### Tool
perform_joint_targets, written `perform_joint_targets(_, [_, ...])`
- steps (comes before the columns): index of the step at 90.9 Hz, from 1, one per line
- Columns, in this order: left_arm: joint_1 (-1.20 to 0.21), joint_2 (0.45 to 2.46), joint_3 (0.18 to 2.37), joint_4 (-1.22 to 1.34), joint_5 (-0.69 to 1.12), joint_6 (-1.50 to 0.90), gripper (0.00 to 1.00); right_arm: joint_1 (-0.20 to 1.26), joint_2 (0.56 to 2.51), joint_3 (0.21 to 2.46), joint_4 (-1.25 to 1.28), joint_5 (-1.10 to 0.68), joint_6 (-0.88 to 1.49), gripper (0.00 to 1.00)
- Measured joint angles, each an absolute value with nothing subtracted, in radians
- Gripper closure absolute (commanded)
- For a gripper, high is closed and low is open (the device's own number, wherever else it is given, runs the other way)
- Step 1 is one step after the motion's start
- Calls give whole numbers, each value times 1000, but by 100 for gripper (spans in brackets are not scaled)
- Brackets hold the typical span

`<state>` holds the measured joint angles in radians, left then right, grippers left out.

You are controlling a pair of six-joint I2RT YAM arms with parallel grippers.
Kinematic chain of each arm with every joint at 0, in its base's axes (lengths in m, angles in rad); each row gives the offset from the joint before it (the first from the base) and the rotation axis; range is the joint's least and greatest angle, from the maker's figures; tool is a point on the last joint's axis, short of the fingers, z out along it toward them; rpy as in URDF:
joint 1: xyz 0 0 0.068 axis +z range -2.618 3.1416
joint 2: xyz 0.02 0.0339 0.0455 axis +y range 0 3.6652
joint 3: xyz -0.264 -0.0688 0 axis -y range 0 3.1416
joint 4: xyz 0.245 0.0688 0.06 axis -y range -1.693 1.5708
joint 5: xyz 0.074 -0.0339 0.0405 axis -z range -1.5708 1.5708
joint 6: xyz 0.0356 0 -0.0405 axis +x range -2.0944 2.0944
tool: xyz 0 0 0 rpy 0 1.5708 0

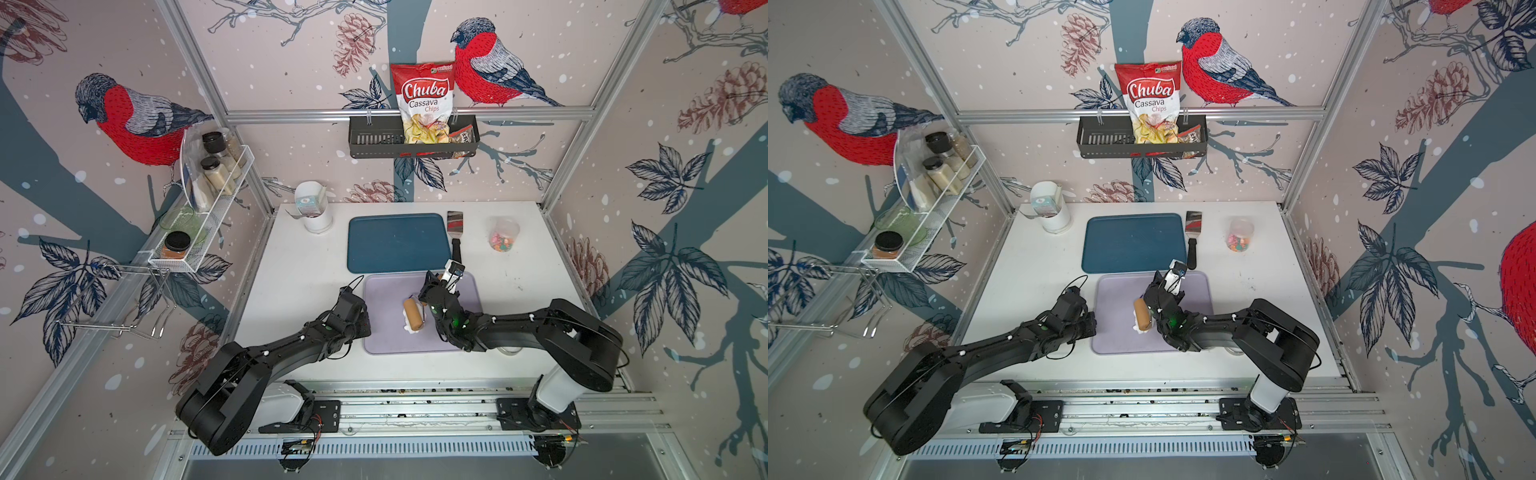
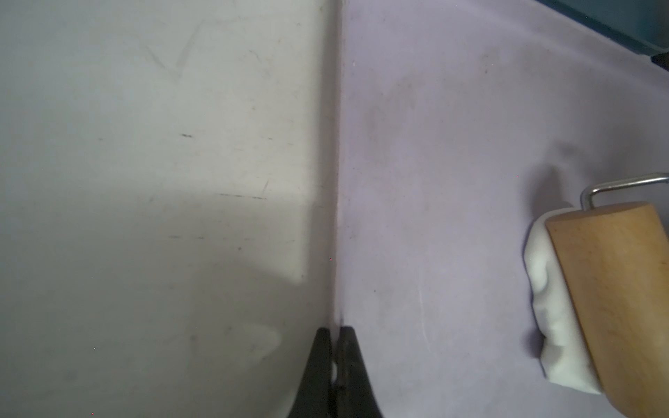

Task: Roll out the dumpling wrappers from the dough
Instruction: Flatten out the dough on the work surface.

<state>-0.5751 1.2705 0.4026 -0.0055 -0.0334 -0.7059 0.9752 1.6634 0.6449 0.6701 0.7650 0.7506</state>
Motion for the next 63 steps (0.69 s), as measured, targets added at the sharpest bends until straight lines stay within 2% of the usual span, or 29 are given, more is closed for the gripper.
perform_joint_targets(8, [-577, 1267, 403, -6, -38, -707, 100, 905, 1614, 603, 671, 680, 787, 100])
perform_joint_targets(15, [-581, 1262, 400, -9, -36, -708, 100, 875, 1568, 582, 645, 680, 764, 100])
perform_joint_targets(39, [-586, 1252, 387, -12, -88, -702, 100, 964, 1685, 632, 628, 818, 718, 100])
perform_joint_targets(50, [-586, 1253, 384, -5, -93, -700, 100, 908, 1635, 604, 612, 727, 738, 100])
perform_joint_targets(63, [-593, 1272, 383, 26, -83, -690, 100, 864, 1517, 620, 437, 667, 658, 100])
